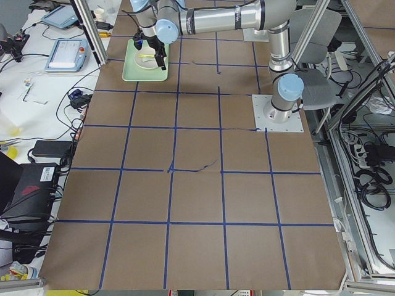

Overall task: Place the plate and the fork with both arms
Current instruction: 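Release the plate and raise the left gripper while the right gripper reaches over the plate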

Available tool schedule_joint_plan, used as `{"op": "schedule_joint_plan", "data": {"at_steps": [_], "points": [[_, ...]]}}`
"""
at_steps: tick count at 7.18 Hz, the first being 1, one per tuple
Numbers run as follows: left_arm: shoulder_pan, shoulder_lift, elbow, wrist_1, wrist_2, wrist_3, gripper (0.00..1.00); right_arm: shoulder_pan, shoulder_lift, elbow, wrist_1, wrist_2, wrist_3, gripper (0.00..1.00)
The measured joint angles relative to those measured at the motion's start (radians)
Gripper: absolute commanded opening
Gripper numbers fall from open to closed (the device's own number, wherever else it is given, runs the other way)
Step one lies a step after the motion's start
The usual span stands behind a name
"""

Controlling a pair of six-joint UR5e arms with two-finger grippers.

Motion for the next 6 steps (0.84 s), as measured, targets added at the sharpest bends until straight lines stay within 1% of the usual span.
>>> {"op": "schedule_joint_plan", "data": {"at_steps": [1,2,4,6], "points": [[0.004,0.013,-0.017,-0.002,0.009,0.000,1.00,0.011,0.047,-0.032,-0.013,0.009,0.001,0.70],[0.005,0.023,-0.033,-0.001,0.010,-0.001,1.00,0.022,0.092,-0.057,-0.028,0.012,0.005,0.60],[0.005,0.035,-0.059,0.000,0.007,-0.004,1.00,0.044,0.184,-0.119,-0.059,0.013,0.029,0.60],[0.004,0.039,-0.072,0.000,0.010,-0.004,1.00,0.059,0.232,-0.152,-0.064,0.011,0.042,0.57]]}}
